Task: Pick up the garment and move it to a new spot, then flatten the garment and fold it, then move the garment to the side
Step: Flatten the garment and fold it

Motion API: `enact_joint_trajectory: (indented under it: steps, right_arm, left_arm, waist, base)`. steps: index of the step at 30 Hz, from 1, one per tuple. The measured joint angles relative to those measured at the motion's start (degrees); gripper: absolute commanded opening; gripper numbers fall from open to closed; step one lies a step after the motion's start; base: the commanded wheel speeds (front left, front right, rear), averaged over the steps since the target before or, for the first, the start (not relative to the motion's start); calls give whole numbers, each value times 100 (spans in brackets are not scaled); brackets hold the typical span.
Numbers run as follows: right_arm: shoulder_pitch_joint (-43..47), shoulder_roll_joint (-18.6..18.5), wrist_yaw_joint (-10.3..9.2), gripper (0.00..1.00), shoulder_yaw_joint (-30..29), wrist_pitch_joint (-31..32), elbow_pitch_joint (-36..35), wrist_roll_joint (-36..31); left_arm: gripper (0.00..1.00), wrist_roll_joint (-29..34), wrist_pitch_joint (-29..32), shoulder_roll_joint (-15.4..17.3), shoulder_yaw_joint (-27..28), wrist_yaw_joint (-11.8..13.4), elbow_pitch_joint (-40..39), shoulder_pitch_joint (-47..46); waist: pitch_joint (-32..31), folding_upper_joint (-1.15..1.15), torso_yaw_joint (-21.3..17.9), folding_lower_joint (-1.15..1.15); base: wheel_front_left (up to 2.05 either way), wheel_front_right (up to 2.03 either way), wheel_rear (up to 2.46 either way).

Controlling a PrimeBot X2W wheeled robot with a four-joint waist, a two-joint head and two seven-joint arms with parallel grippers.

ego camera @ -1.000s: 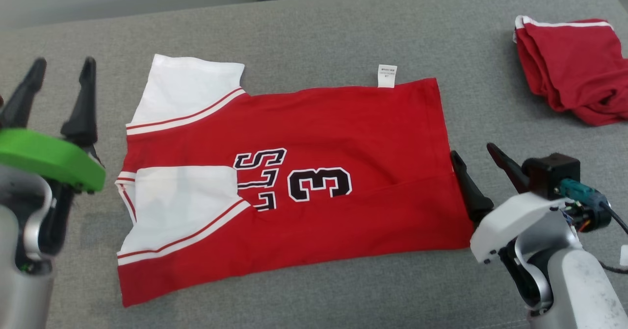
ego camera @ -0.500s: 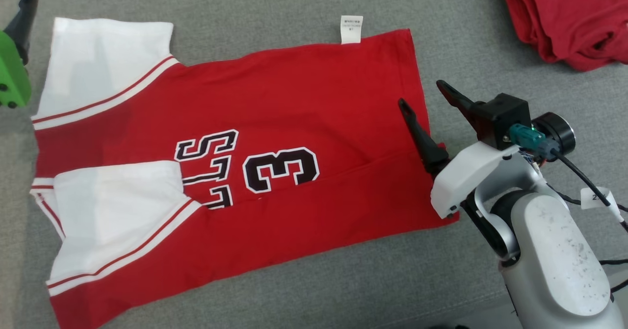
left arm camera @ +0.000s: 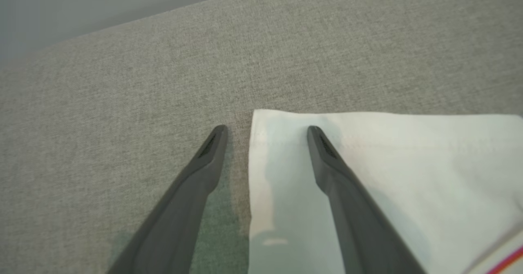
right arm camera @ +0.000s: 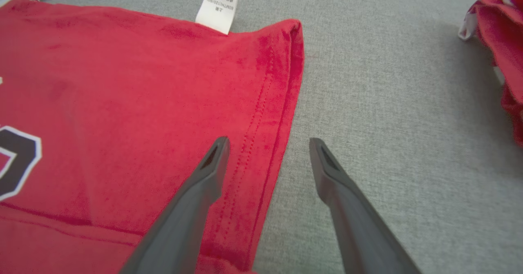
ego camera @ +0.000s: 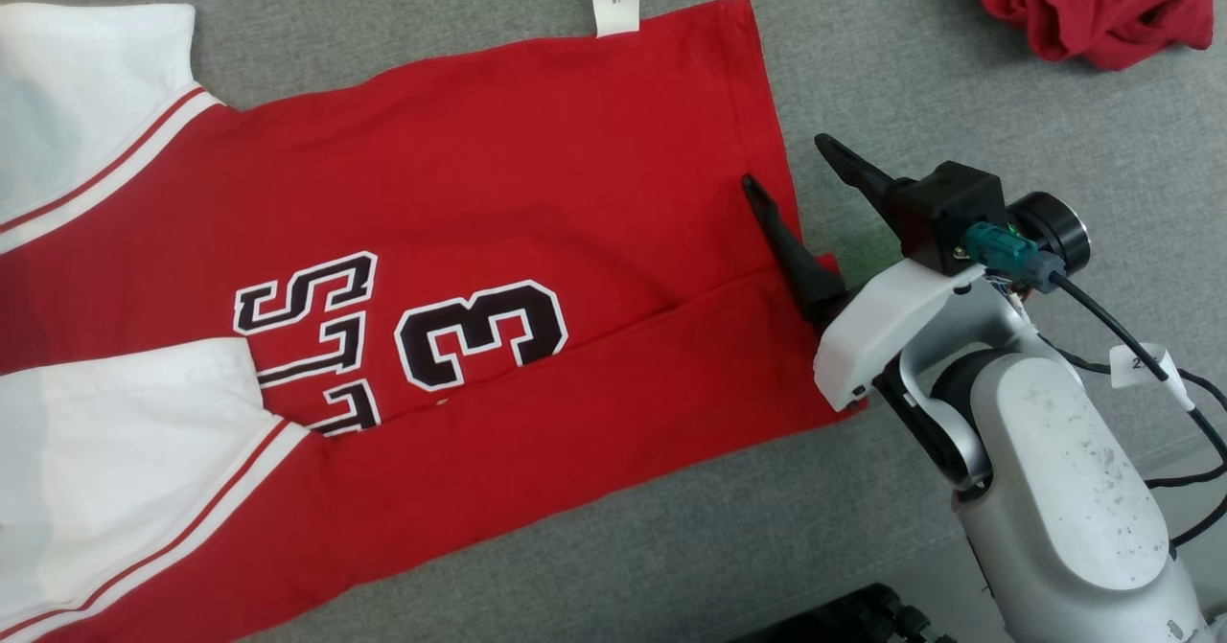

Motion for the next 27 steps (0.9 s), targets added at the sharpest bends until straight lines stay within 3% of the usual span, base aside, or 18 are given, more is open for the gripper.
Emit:
enact_joint_trajectory:
  steps: [7, 8, 13, 15, 27]
  right_arm:
    - [-76, 4, 0, 100, 83, -29, 69, 58]
    - [-105, -5, 0, 100, 92, -30, 74, 62]
    - [-225, -41, 0, 100, 125, -34, 140, 103]
    - [-304, -41, 0, 100, 130, -34, 168, 124]
    - [-993, -283, 0, 100, 36, 94, 670, 234]
  left_arm:
    - [100, -126, 130, -33, -36, 37, -70, -3]
    - [95, -126, 172, -56, -53, 40, -101, 1]
    - [19, -156, 130, -165, -125, 70, -222, 44]
    - [0, -113, 8, -183, -121, 132, -231, 58]
    - [0, -42, -812, -428, -102, 145, -131, 58]
  waist:
    - [22, 0, -34, 0]
    - [15, 0, -26, 0]
    - [-28, 0, 11, 0]
    - [-38, 0, 22, 0]
    - [-158, 0, 233, 0]
  base:
    - [0, 0, 0]
    - [0, 0, 0]
    - [0, 0, 0]
    - [0, 0, 0]
    - [0, 0, 0]
